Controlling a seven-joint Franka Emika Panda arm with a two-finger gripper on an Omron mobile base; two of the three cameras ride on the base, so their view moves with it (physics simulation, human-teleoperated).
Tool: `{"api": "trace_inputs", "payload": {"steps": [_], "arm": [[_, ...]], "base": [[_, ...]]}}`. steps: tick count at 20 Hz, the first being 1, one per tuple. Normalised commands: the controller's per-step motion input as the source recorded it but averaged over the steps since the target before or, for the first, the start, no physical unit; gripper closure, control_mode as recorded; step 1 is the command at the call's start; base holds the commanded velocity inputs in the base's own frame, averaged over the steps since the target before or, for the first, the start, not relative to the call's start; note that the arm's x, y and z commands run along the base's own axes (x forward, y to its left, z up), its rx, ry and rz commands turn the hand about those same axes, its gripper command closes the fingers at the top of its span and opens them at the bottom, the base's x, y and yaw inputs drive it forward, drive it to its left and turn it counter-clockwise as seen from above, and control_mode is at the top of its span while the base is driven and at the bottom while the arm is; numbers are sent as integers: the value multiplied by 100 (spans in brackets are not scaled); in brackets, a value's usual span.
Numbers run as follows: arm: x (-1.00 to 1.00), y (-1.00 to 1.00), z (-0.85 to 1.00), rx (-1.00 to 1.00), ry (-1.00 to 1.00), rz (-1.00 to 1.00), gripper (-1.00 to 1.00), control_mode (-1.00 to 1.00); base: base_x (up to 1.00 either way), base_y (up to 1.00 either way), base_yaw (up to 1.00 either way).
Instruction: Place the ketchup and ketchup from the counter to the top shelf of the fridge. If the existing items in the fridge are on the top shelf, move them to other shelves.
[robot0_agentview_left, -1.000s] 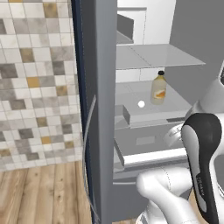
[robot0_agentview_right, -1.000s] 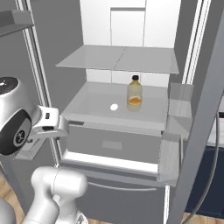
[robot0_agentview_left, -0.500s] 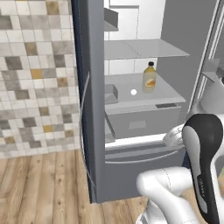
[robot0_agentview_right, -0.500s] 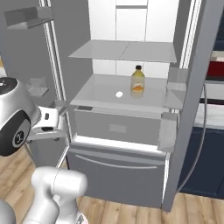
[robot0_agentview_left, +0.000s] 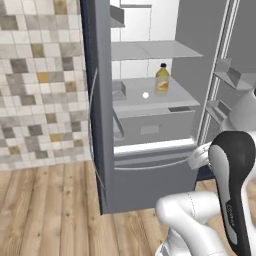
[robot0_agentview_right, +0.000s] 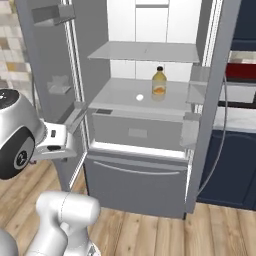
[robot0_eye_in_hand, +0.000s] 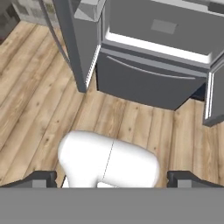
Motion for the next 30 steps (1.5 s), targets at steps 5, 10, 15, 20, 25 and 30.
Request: {"api": "trace_inputs", "payload": {"steps": [5,10,15,20,25,30], "arm": [[0,0,0,0,0,0,-100,100],[0,0,0,0,0,0,-100,100],[0,0,0,0,0,0,-100,100],[0,0,0,0,0,0,-100,100],[0,0,0,0,0,0,-100,100],[0,0,0,0,0,0,-100,100]], "base": [[-41,-12,-20],[-27,-41,-32],[-9,-63,-39],[0,-82,-39],[0,-90,-38],[12,-97,-32]]}}
